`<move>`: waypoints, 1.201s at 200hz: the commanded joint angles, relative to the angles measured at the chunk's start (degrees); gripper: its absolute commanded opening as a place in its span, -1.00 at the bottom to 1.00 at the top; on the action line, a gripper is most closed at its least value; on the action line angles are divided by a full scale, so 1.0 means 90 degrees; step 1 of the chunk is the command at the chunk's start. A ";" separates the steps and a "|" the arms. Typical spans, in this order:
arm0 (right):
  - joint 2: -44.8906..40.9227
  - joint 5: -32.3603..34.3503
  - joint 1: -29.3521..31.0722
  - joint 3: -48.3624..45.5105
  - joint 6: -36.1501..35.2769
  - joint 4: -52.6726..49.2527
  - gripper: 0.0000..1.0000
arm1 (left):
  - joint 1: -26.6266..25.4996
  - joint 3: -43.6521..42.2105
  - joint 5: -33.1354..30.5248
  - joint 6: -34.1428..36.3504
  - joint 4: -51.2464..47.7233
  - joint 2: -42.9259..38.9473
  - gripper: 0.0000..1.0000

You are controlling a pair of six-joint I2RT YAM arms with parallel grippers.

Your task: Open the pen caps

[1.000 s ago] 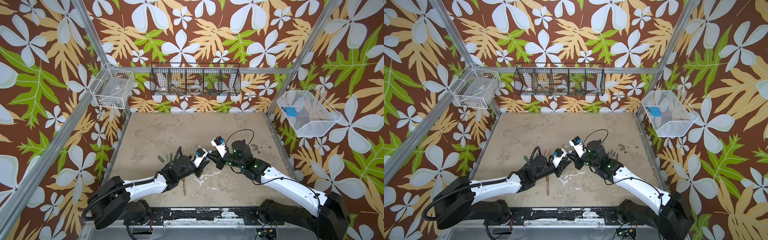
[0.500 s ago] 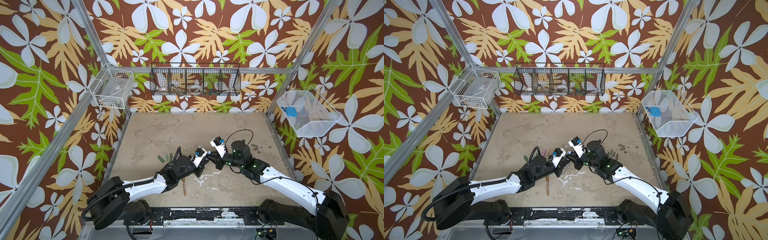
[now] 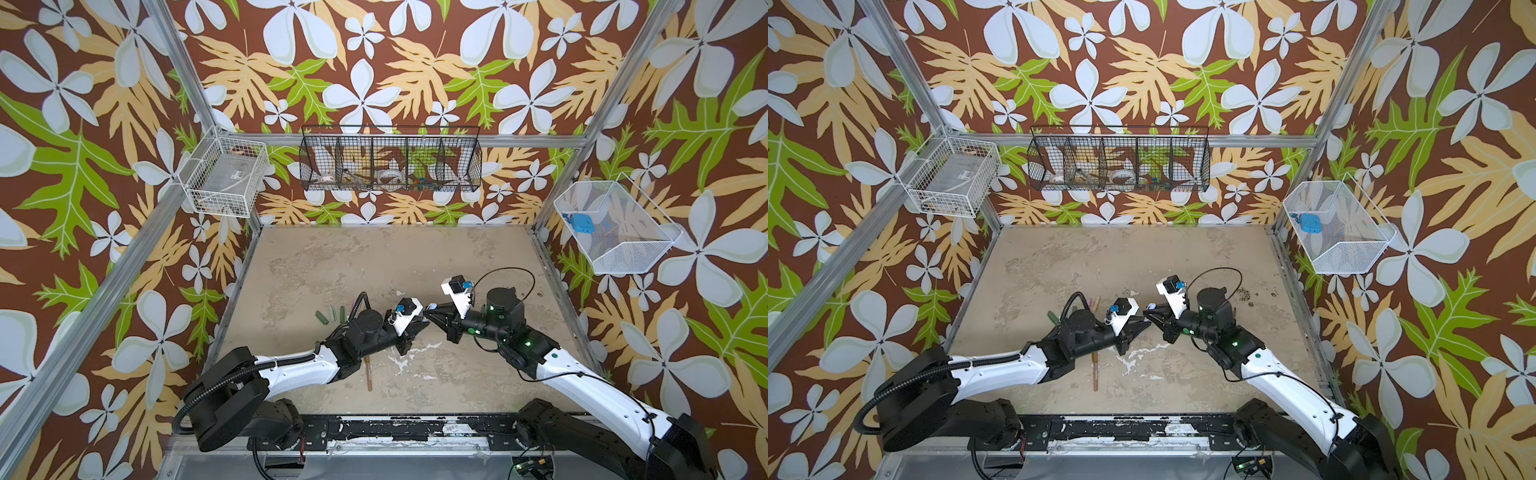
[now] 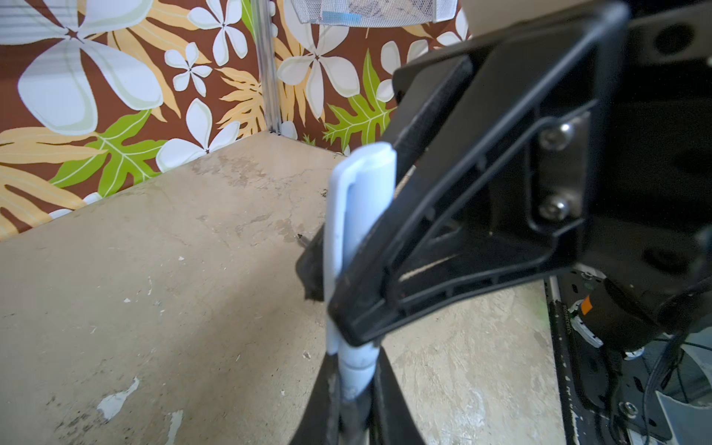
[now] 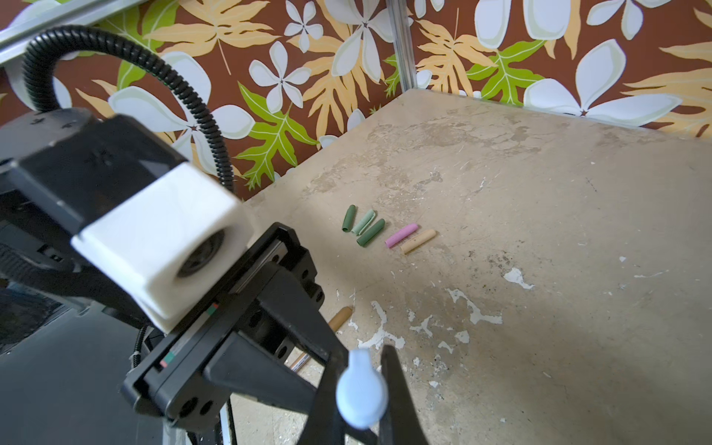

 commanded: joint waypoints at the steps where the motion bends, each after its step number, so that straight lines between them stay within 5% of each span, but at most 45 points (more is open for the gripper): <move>1: -0.0038 -0.0305 -0.0170 0.0029 -0.0061 0.0866 -1.00 | 0.0011 -0.0097 0.0726 0.0145 -0.0403 -0.0064 -1.00; 32: -0.0063 -0.0417 -0.0205 -0.0014 -0.0177 0.0892 -1.00 | 0.0011 -0.0159 0.1107 0.0221 -0.0348 -0.0131 -1.00; 103: -0.0238 -0.0098 -0.1031 -0.0344 0.1023 0.1408 -1.00 | 0.0005 -0.0025 -0.0664 0.0084 -0.0588 0.0061 -1.00; 146: -0.0582 -0.0260 -0.1746 -0.0748 0.1678 0.1885 -1.00 | 0.0006 0.0119 -0.0966 0.0055 -0.0816 0.0194 -1.00; 208: 0.0018 0.0133 -0.1694 -0.0423 0.1437 0.1009 -1.00 | 0.0030 -0.0140 -0.1643 -0.0599 -0.0515 -0.0428 -1.00; 240: 0.1017 0.0969 -0.0775 0.0157 0.1170 0.0284 -1.00 | 0.0413 -0.0297 -0.1756 -0.1787 -0.0601 -0.1119 -1.00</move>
